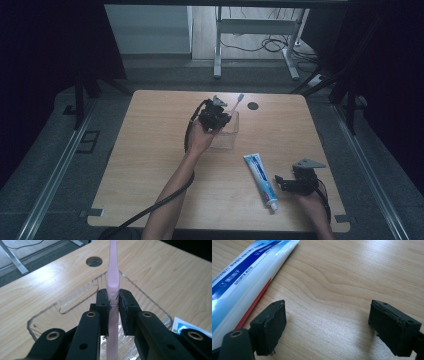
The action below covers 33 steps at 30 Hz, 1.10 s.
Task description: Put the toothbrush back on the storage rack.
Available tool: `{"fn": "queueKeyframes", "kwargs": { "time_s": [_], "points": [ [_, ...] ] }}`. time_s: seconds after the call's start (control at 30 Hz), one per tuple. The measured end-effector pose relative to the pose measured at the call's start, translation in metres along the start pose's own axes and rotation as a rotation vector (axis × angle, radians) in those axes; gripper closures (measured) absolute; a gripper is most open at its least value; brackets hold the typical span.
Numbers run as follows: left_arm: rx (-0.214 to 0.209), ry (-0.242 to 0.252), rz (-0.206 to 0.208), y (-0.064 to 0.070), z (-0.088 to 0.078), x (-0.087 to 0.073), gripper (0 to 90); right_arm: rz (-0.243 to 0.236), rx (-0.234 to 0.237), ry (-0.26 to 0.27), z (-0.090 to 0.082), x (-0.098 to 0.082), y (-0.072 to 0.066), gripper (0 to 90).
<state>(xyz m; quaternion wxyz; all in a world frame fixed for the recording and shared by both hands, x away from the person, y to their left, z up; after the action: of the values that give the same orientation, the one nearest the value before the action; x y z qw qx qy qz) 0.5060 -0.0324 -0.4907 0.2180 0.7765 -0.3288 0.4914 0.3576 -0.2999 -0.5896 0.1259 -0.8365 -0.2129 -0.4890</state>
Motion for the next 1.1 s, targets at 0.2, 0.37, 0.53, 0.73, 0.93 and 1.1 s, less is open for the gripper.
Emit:
{"fn": "queueKeyframes", "kwargs": {
  "time_s": [0.2, 0.37, 0.53, 0.73, 0.93, 1.1],
  "points": [
    [0.004, -0.022, 0.010, 0.000, 0.004, -0.008, 78.7, -0.001, 0.001, 0.000, 0.000, 0.000, 0.000, 14.2],
    [0.008, -0.041, 0.036, 0.002, 0.006, -0.010, 78.4, -0.001, 0.000, -0.001, 0.000, 0.000, 0.000, 14.2],
    [0.021, -0.069, 0.084, 0.005, 0.008, -0.013, 78.1, -0.001, 0.000, 0.000, 0.000, 0.000, 0.000, 14.2],
    [0.033, -0.092, 0.114, 0.007, 0.011, -0.014, 77.8, 0.000, 0.000, 0.000, 0.000, 0.000, 0.000, 14.2],
    [0.048, -0.124, 0.150, 0.008, 0.013, -0.016, 77.5, -0.001, 0.000, 0.000, 0.000, 0.000, 0.000, 14.2],
    [0.057, -0.136, 0.162, 0.009, 0.014, -0.016, 76.7, -0.002, 0.002, -0.001, 0.000, 0.000, 0.000, 14.0]
  ]
}}
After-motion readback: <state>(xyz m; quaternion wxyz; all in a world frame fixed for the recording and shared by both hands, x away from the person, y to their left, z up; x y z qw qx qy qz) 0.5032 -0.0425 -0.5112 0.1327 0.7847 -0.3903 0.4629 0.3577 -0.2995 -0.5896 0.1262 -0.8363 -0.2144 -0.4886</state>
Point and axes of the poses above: each handheld gripper's, and its own axes: z roughly forward along the jaws, x roughly out of its top, y roughly to its right, the point moved 7 cm from there along z, roughly forward along the jaws, and after that the axes turned 14 degrees about y, right-handed, at the moved point
